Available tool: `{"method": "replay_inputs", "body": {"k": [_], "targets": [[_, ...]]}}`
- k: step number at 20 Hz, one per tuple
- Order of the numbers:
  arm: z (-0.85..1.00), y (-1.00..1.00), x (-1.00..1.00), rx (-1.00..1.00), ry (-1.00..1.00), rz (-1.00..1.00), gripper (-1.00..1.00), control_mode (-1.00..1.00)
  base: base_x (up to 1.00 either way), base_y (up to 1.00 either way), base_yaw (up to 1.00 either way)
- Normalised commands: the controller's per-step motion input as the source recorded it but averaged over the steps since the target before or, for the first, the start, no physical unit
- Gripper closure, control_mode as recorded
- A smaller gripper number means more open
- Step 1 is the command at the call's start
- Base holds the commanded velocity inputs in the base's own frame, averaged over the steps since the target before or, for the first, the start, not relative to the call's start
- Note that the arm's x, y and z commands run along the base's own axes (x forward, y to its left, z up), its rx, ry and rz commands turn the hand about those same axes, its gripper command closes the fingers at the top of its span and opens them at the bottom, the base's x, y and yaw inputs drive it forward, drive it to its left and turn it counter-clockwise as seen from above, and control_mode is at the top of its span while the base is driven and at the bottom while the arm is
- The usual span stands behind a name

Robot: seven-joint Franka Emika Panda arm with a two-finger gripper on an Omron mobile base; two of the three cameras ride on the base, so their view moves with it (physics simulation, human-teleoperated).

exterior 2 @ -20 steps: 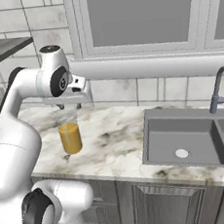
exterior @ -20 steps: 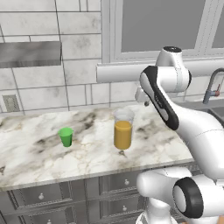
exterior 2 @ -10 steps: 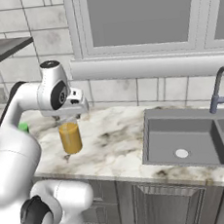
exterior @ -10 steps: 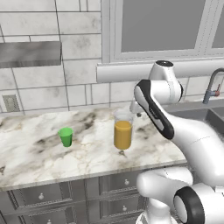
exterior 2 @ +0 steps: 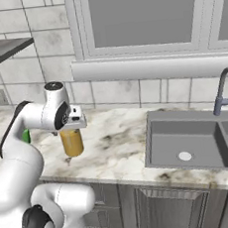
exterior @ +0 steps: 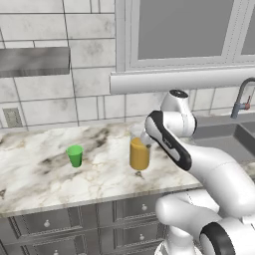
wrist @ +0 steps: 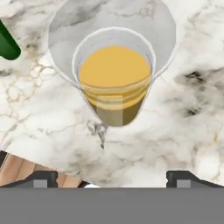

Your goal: Place the pitcher and cup on the dining counter for serving.

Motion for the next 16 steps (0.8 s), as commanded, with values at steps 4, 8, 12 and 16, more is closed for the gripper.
{"method": "replay_inputs", "body": {"k": [4,8,12,16], "targets": [[-0.28,0.08,0.39,0.00,-0.01,0.06,-1.00,-1.00,0.00,0.00,0.00],[-0.26,0.00,0.38,0.00,-0.02,0.00,-1.00,-1.00,0.00,0.00,0.00],[-0.26,0.04,0.41,0.00,-0.02,0.00,-1.00,-1.00,0.00,0.00,0.00],[-0.27,0.12,0.35,0.00,-0.01,0.00,-1.00,-1.00,0.00,0.00,0.00]]}}
